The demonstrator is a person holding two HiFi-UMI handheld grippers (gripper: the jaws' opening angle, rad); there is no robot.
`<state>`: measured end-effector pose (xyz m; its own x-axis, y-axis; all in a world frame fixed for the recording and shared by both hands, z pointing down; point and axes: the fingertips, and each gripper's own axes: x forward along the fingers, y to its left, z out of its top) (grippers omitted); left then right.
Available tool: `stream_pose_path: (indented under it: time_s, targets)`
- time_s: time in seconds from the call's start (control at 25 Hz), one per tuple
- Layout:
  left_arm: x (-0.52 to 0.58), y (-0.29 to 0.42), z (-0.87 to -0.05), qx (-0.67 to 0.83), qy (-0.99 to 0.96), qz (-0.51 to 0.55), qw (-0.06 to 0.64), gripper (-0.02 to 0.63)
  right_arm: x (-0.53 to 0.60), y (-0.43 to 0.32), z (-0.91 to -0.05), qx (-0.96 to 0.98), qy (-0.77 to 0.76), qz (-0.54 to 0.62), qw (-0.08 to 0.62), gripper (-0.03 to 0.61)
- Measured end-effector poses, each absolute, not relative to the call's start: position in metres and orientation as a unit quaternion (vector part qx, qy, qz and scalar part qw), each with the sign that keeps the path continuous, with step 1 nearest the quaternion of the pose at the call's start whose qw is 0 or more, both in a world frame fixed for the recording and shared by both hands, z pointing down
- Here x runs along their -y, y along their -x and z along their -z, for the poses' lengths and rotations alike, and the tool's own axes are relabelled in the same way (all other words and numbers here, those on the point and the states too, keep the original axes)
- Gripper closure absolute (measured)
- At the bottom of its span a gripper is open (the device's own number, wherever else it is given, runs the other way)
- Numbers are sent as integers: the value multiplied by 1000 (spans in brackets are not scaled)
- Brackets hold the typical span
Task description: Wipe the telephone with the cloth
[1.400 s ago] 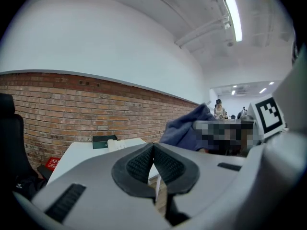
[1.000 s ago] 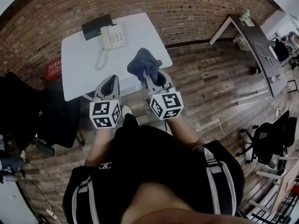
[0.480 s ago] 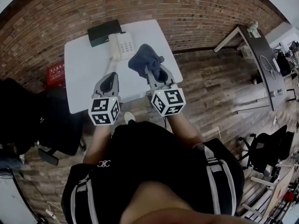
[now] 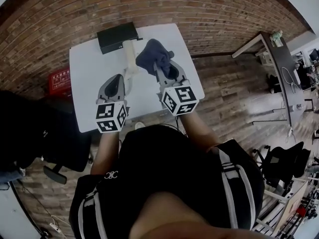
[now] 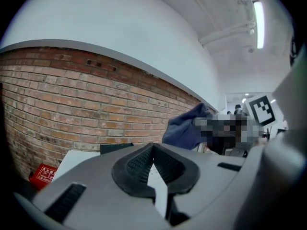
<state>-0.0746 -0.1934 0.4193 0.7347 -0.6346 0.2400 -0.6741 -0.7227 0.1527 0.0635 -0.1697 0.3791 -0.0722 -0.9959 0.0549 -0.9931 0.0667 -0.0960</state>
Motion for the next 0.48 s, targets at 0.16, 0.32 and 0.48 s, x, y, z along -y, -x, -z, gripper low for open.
stream_pose_path:
  time_s: [0.16,0.32,0.48]
  targets:
    - [220,87,-433,374,-913,-95,130,620,210,-64,-382,-739,672,48,2,532]
    - [236,96,-440,400,-900,-99,138,620,252,-66,-393,-754,655,50,-16,532]
    - [248,99,-443,432,-884,-104,146,620,296,-72,-409,-768,637,58,-35,532]
